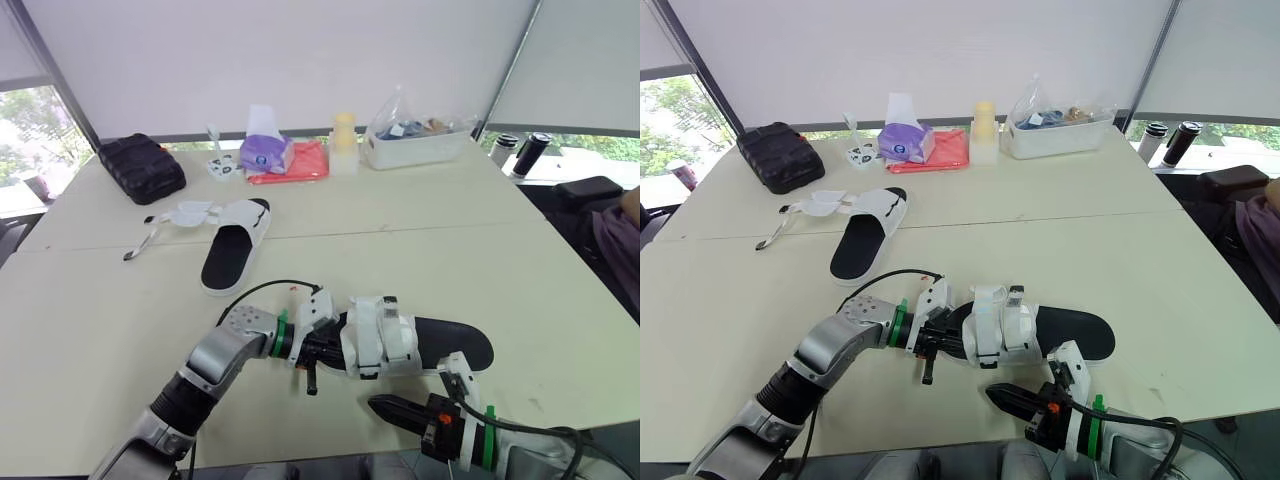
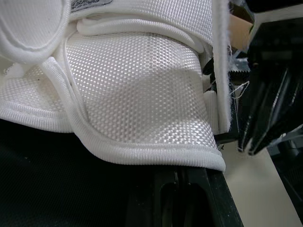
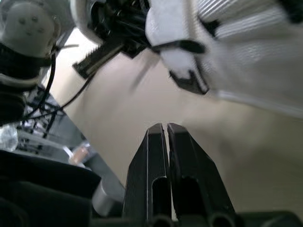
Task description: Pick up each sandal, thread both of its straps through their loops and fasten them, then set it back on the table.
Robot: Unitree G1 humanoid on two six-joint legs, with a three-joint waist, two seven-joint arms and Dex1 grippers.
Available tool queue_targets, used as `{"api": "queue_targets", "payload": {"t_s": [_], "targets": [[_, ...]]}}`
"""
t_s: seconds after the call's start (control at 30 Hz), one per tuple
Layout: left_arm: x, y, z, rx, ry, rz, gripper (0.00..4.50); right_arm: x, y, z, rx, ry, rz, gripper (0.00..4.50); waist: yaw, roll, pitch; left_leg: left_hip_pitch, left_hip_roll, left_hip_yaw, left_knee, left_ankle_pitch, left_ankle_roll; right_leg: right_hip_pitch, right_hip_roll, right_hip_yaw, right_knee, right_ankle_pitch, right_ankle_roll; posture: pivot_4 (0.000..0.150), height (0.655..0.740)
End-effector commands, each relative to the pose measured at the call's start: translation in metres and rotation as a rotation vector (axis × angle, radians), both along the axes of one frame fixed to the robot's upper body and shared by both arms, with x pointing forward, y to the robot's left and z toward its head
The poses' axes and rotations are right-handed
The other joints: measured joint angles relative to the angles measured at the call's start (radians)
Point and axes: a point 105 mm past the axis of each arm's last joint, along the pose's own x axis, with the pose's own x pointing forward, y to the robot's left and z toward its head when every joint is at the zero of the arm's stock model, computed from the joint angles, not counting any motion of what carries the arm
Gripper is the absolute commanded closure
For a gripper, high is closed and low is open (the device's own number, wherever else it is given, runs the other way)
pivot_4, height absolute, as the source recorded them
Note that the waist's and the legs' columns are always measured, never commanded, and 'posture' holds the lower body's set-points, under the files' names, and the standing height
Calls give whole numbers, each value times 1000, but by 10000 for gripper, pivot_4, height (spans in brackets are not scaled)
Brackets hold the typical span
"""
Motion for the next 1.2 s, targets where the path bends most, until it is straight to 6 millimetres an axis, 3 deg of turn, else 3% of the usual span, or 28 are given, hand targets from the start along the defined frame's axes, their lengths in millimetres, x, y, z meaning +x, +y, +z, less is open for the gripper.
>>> {"api": "queue_targets", "payload": {"t_s": [0.03, 0.13, 0.3, 0.87, 1.0, 1.07, 1.2], "targets": [[-5, -1, -8, 22, 23, -11, 45000, 0, 3, 1, 22, -15, -1, 44180, 0, 0, 0, 0, 0, 0, 0, 0, 0, 0, 0, 0, 0, 0, 0, 1500, 7400], [-4, -1, -8, 22, 24, -10, 45000, 2, 4, 5, 53, -17, -15, 36082, 0, 0, 0, 0, 0, 0, 0, 0, 0, 0, 0, 0, 0, 0, 0, 1500, 7400], [-4, -1, -8, 24, 23, -8, 45000, 8, -3, 3, 23, -27, -49, 12335, 0, 0, 0, 0, 0, 0, 0, 0, 0, 0, 0, 0, 0, 0, 0, 1500, 7400], [-4, -1, -8, 23, 18, -8, 45000, 34, 9, 38, 187, -82, -143, 12335, -1, 0, 0, -1, 0, 0, 0, 0, 0, -1, 0, 0, 1, 0, 0, 1500, 7400], [-4, -1, -8, 23, 18, -7, 45000, 35, 7, 45, 221, -75, -165, 24616, 0, 0, 0, -1, 0, 0, 0, 0, 0, -2, 0, 0, 1, 0, 0, 1500, 7400], [-4, -1, -8, 23, 19, -8, 45000, 35, 6, 46, 215, -73, -165, 34703, -1, 0, 0, -1, 0, 0, 0, 0, 0, -2, 0, 0, 1, 0, 0, 1500, 7400], [-4, -2, -8, 22, 20, -12, 45000, 33, 6, 46, 201, -69, -152, 34703, -1, 0, 0, -1, 0, 0, 0, 0, 0, -2, 0, 0, 1, 0, 0, 1500, 7400]]}}
